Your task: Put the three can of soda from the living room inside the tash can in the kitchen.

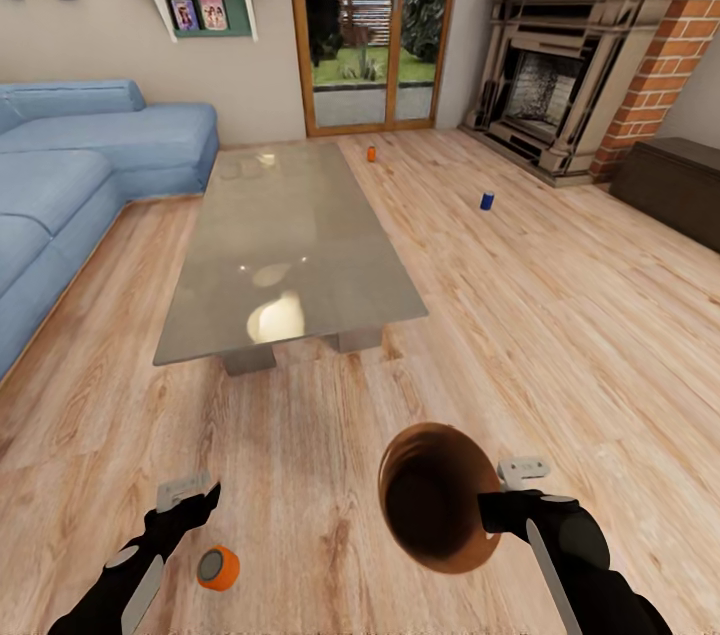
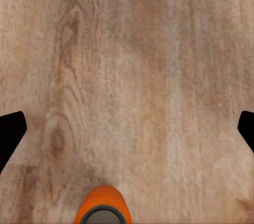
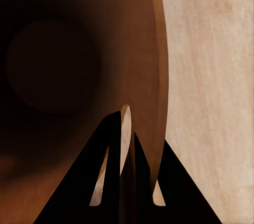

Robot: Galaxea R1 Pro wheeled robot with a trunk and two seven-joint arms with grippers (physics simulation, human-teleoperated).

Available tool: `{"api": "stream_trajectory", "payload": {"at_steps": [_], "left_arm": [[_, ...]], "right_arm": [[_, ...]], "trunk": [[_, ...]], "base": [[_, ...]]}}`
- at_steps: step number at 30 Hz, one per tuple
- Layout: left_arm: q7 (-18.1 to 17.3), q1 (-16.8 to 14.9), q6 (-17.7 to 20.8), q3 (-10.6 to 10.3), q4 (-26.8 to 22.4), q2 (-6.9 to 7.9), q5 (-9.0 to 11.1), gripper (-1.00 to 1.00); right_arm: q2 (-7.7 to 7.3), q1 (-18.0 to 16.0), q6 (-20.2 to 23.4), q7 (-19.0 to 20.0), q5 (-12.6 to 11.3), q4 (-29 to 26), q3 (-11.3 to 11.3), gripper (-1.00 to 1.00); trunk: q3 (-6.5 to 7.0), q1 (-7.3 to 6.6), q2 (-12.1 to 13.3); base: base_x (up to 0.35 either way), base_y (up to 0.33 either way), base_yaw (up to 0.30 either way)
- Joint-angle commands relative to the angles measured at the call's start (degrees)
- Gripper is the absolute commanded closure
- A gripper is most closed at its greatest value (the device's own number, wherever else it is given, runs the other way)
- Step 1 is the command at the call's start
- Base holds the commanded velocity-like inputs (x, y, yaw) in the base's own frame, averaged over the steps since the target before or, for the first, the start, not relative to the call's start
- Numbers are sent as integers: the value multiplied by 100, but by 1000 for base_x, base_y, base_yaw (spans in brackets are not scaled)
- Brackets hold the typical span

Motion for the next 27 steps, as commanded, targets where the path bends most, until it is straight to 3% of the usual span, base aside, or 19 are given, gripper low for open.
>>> {"api": "stream_trajectory", "payload": {"at_steps": [1,15,27], "left_arm": [[0,0,-1,0,0,0,3,-100],[0,0,-2,-1,-12,0,5,-100],[-8,0,-9,-1,-23,0,7,-100]], "right_arm": [[1,-3,-1,27,-110,-3,1,100],[-5,-25,11,19,-102,-17,2,100],[-13,-174,10,21,-101,-20,-1,100]], "trunk": [[-9,0,-2],[-53,0,-2],[-344,264,-483]], "base": [[0,0,0],[0,0,0],[0,0,0]]}}
